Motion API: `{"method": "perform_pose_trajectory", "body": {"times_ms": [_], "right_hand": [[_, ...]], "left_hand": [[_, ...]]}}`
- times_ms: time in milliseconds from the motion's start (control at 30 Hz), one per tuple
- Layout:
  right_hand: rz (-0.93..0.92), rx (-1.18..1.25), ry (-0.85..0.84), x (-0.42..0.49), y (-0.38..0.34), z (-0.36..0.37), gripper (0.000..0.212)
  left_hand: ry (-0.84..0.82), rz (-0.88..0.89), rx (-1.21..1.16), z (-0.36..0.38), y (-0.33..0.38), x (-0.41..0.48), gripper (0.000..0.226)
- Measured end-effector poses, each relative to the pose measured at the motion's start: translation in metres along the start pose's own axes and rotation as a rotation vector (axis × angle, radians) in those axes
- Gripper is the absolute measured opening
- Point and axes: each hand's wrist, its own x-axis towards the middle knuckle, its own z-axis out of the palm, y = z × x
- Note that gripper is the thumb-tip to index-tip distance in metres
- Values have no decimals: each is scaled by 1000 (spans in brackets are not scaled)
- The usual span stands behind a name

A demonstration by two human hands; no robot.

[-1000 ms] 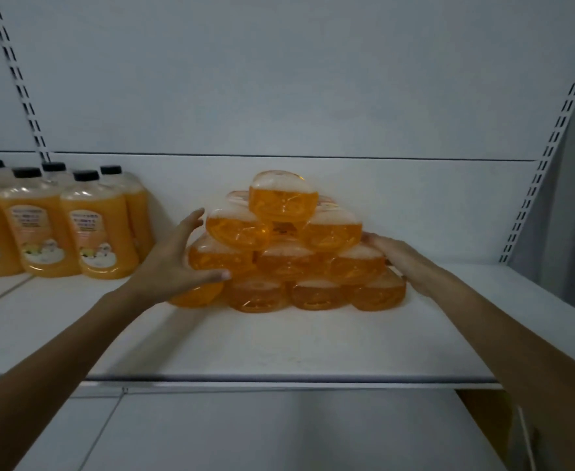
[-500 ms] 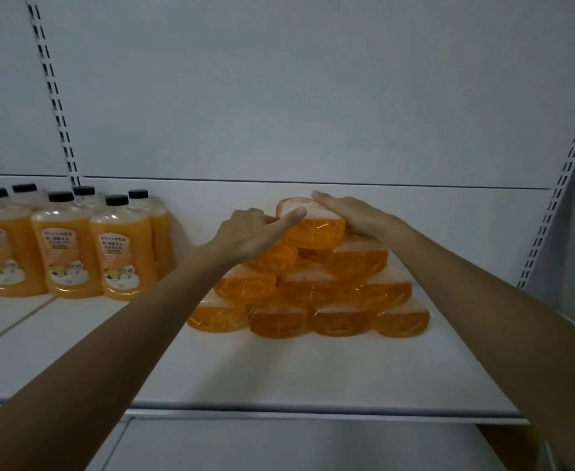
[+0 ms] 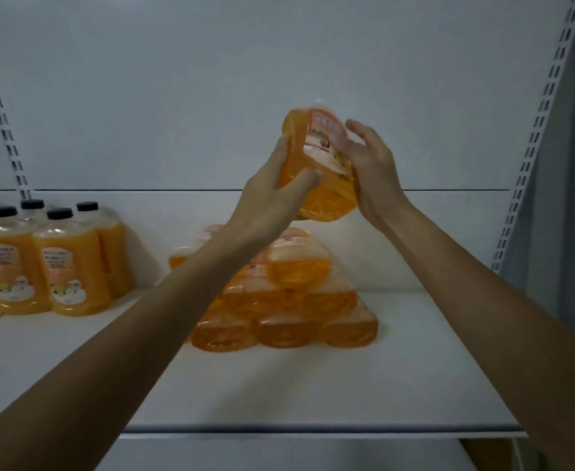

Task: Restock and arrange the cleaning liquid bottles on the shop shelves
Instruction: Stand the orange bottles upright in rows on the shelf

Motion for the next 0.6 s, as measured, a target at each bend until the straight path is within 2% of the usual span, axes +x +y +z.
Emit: {"method": "perform_pose_trajectory", "body": {"times_ms": [100,233,400,500,600], "right_hand": [[9,-149,-64,-6,-12,-61,72],[117,-402,-156,-24,-11,-156,83],[259,-610,-241,-51,3,-254,92],[290,-645,-276,-63,17,-298,98],[247,-689,-294,-67,28,-328,93]], "left_hand": [[-24,-30,-74,58,0,3,59],[-219,-123,-61,152,-20,2,81],[-356,-105,-146,264,-49,-16,82],[-403,-120,-179,309,-65,-26,85],[-449,-94,-24,332,-78,-28,93]]}}
